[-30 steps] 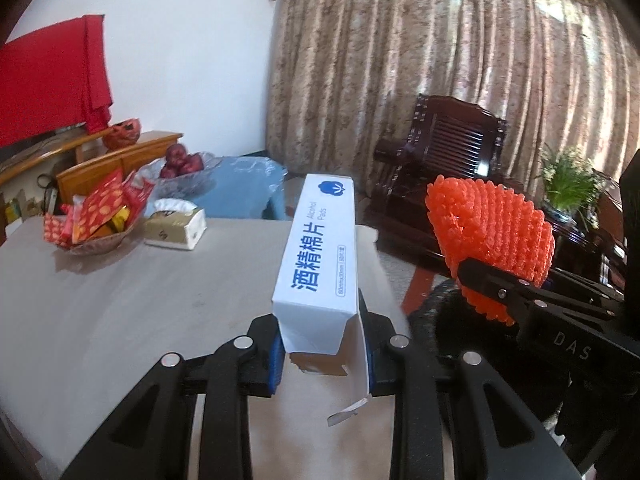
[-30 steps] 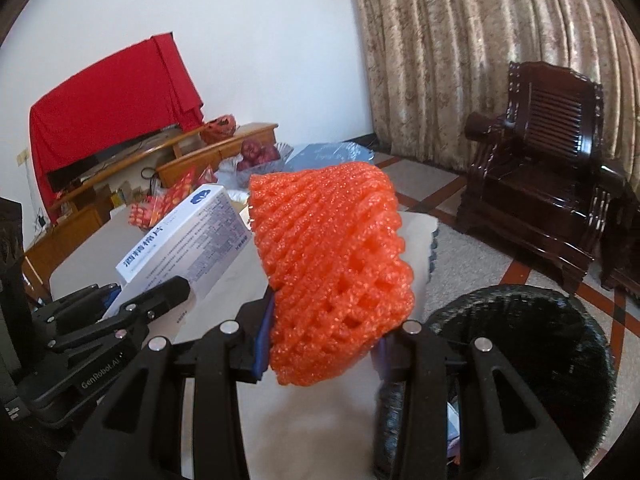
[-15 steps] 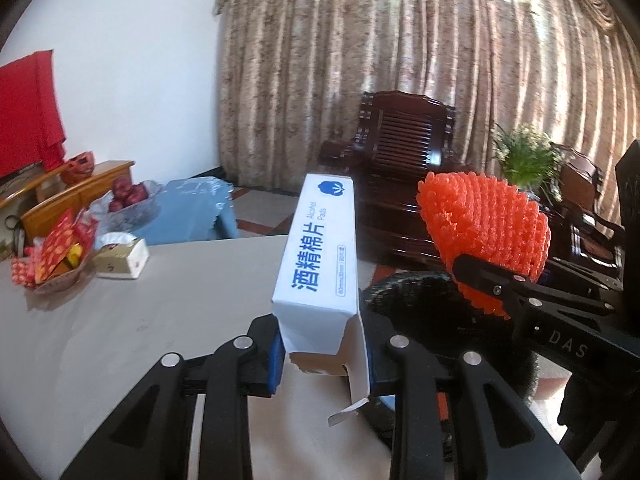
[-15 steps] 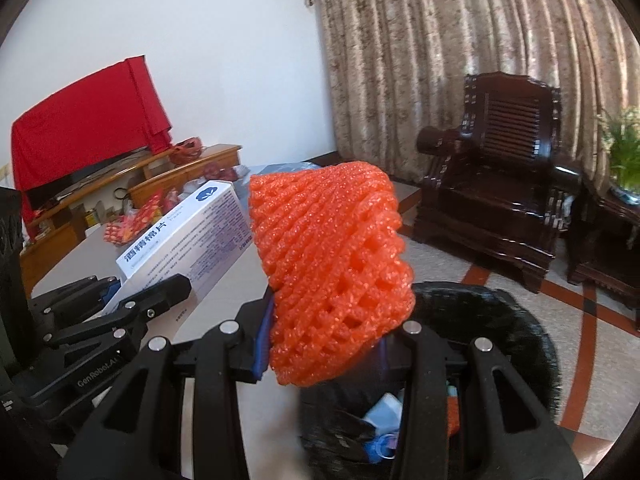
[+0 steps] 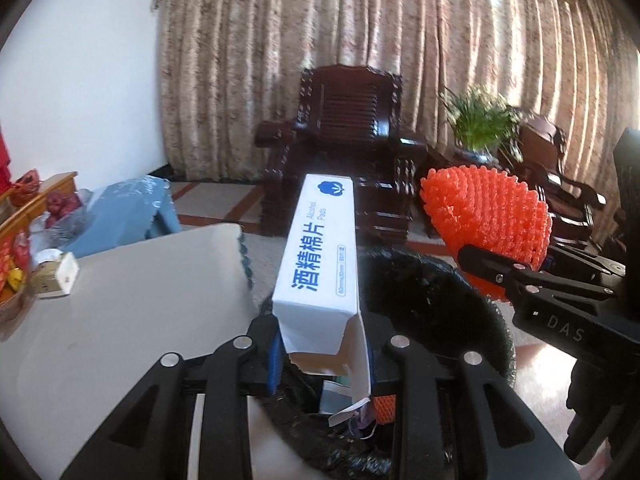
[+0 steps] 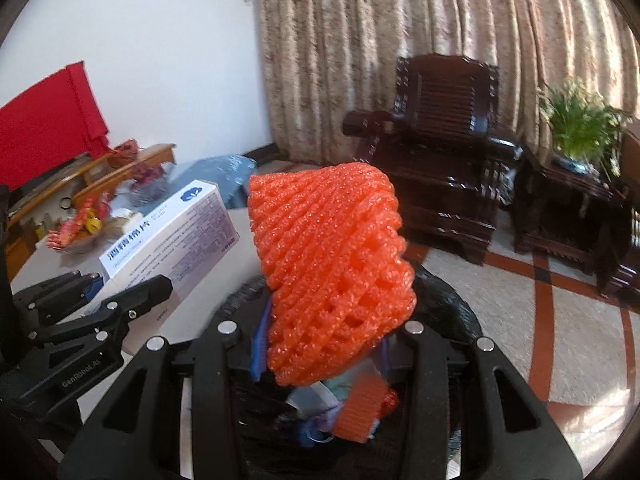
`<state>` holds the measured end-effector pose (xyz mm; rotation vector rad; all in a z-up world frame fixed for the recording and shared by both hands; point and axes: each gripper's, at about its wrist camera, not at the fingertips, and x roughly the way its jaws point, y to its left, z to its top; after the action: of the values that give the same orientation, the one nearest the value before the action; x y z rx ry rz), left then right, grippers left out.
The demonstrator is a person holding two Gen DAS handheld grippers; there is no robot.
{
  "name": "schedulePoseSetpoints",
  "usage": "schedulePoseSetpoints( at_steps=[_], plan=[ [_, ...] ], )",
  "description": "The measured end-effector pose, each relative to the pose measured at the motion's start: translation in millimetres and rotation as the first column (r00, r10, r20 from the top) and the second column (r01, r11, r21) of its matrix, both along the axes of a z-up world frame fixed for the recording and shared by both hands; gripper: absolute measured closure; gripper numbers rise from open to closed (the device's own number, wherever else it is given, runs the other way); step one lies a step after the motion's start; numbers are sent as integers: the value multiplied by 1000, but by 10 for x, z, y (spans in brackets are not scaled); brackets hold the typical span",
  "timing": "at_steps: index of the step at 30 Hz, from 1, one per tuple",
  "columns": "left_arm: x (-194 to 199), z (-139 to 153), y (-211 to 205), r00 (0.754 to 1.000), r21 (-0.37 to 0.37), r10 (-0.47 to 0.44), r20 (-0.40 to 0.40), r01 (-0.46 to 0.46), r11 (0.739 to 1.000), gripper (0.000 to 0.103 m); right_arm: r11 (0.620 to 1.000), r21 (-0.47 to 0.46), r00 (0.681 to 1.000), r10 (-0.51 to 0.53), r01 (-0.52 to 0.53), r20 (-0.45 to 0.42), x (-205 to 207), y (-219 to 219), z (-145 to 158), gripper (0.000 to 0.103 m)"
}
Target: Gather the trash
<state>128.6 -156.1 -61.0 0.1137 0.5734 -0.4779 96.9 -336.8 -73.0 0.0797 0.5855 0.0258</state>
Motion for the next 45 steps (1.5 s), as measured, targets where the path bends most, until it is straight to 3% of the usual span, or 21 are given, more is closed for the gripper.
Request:
schedulePoseSetpoints(
  at_steps=[6, 13, 14, 16, 20, 23, 30, 37, 45],
  plan=[
    [255, -317, -271, 998, 47, -34, -57, 37, 998, 73, 999, 6, 993, -49, 50, -105, 280, -206, -511, 63],
    [502, -641, -481, 990, 89, -61, -124, 72, 993, 72, 997, 18, 981, -73, 78, -178, 515, -308, -894, 60],
    [529, -658, -509, 989, 91, -65, -131, 77, 993, 72, 997, 17, 979, -74, 79, -188, 545, -324, -928, 54],
    [564, -683, -532, 988, 89, -69, -140, 82, 993, 54, 996, -4, 974, -88, 89, -210, 614, -330, -1002, 51],
    [584, -658, -501, 988, 76, -78, -133, 89, 993, 48, 993, -18, 968, -117, 116, -224, 648, -350, -1067, 28],
    [562, -629, -425, 990, 71, -66, -124, 75, 995, 36, 992, -26, 971, -123, 120, -206, 599, -350, -1019, 12],
    [496, -433, -224, 994, 64, -41, -106, 48, 997, 19, 993, 4, 979, -118, 121, -166, 390, -347, -768, 12],
    [259, -144, 35, 997, 36, -20, -72, 23, 999, 14, 993, 57, 990, -101, 107, -98, 45, -200, -274, 8],
    [-93, 207, 367, 999, 16, 28, -26, -27, 999, 10, 999, 35, 1000, -28, 28, -5, -327, 160, 313, 5]
  ],
)
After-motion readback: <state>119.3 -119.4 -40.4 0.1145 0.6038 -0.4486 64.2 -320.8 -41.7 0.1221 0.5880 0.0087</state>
